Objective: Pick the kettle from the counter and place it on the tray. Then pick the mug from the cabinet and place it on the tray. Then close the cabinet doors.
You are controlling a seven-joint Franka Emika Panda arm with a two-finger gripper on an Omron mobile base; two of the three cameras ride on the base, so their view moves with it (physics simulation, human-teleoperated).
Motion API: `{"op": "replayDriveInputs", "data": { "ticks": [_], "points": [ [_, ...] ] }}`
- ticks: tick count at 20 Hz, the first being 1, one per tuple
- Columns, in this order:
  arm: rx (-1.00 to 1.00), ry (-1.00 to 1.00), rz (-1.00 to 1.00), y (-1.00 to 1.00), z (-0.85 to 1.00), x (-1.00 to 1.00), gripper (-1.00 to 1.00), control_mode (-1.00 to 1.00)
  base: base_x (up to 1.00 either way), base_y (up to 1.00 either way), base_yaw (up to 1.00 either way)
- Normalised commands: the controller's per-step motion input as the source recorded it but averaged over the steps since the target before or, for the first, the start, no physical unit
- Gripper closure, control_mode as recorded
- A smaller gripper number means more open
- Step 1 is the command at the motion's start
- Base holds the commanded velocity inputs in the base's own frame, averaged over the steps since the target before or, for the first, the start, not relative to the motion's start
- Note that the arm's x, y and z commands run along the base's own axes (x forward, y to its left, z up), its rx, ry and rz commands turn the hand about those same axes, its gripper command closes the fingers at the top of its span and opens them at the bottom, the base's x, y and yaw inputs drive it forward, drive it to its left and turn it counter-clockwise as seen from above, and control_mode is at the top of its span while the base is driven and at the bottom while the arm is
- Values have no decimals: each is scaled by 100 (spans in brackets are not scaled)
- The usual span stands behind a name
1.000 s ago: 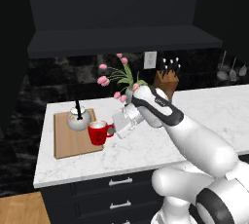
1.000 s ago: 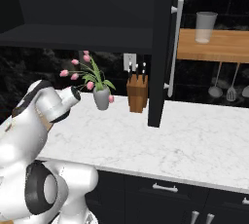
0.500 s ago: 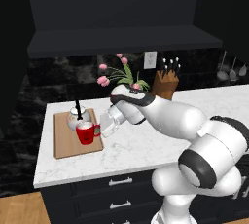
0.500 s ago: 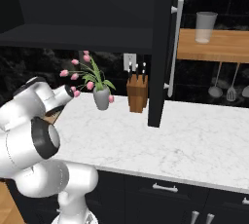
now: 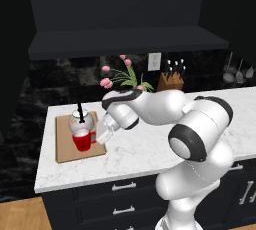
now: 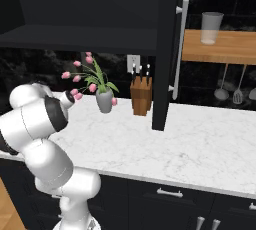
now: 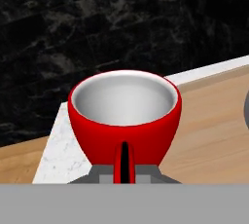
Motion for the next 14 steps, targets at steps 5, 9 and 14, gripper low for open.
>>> {"op": "replayDriveInputs", "data": {
  "ticks": [5, 9, 14],
  "points": [
    [-2, -1, 0, 14, -31, 32, 100, -100, 0, 0, 0],
    [0, -2, 0, 9, -21, 35, 100, -100, 0, 0, 0],
    [0, -1, 0, 8, -25, 30, 100, -100, 0, 0, 0]
  ]
}}
